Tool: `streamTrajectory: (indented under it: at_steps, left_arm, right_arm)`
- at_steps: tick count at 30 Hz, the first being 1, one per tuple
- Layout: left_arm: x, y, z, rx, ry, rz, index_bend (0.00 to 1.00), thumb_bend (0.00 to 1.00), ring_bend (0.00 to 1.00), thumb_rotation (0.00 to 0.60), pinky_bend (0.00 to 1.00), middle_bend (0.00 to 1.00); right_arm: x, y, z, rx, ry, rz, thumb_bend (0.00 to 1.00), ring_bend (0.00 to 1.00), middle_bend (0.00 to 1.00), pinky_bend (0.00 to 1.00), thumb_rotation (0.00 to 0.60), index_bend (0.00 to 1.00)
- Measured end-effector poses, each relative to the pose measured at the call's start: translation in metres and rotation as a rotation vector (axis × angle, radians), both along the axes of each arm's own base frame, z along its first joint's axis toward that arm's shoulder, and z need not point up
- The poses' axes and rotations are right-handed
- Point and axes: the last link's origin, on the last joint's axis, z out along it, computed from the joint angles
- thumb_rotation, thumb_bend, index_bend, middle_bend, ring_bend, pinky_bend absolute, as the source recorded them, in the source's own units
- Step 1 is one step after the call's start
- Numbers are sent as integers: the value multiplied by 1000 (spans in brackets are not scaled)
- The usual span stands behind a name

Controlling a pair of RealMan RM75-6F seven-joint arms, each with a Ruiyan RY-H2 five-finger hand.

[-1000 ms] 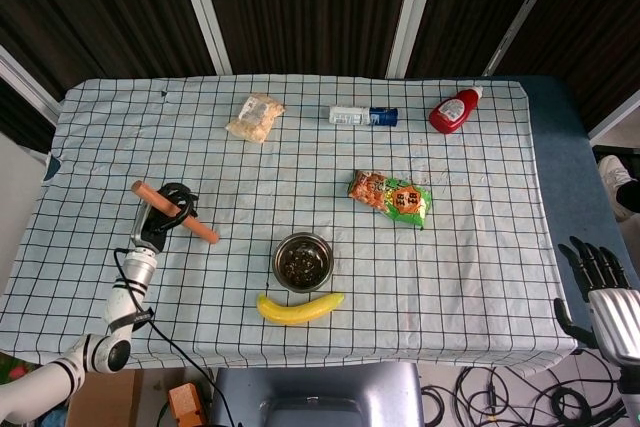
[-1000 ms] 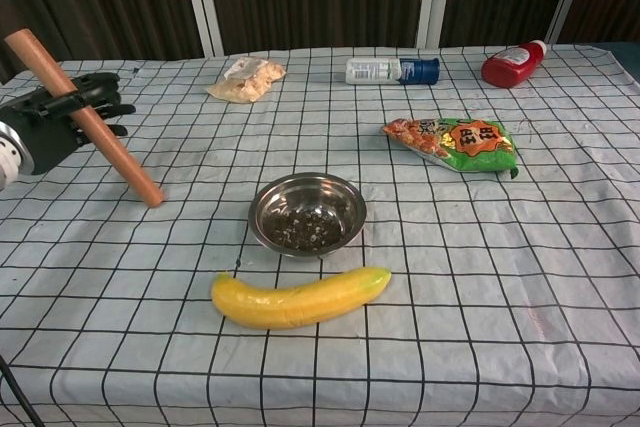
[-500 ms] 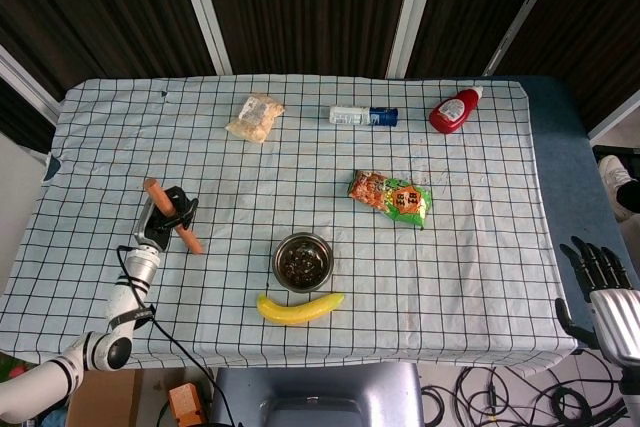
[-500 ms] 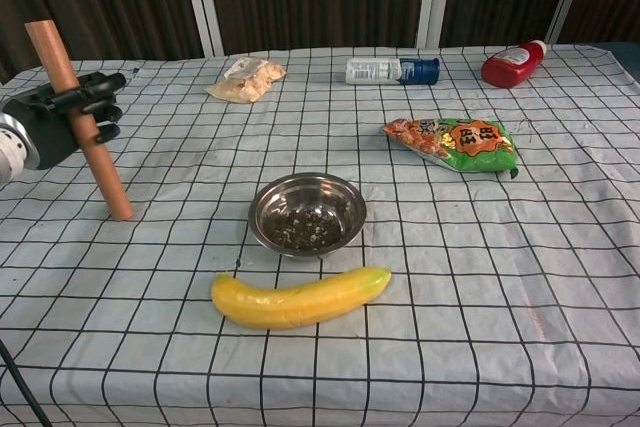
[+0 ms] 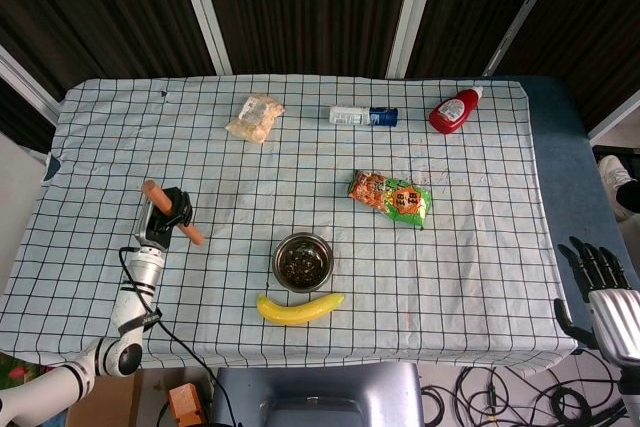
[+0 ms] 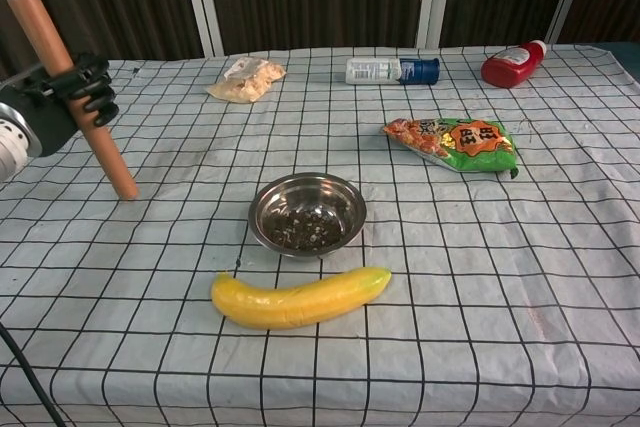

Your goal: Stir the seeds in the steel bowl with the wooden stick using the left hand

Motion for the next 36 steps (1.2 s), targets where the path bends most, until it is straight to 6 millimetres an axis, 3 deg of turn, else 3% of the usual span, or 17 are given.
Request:
streamTrajectory:
  at_steps: [7, 13, 20, 26, 36]
  left_arm:
    - [28, -10, -1, 70, -28, -68, 1000, 1000, 916, 600, 1000, 1000]
    - [79, -19, -9, 40, -66, -170, 998, 1000, 909, 600, 1000, 1000]
    - [129, -27, -41, 0, -21, -272, 994, 1000, 899, 600, 999, 1000]
    - [147, -34, -75, -56, 2, -304, 988, 1000, 897, 600, 994, 1000]
    - [157, -51, -94, -76, 29, -365, 984, 1000, 887, 600, 987, 1000]
  right_arm:
    - [0, -1, -2, 10, 3, 2, 445, 0, 0, 0, 600, 0]
    - [2, -1, -5, 28, 6, 9, 446, 0, 0, 0, 600, 0]
    - [1, -2, -3, 28, 2, 7, 446, 0, 0, 0, 600, 0]
    - [-1, -2, 3, 12, -13, -1, 445, 0, 0, 0, 600, 0]
    - [-1, 0, 6, 12, -24, 4, 445, 0, 0, 0, 600, 0]
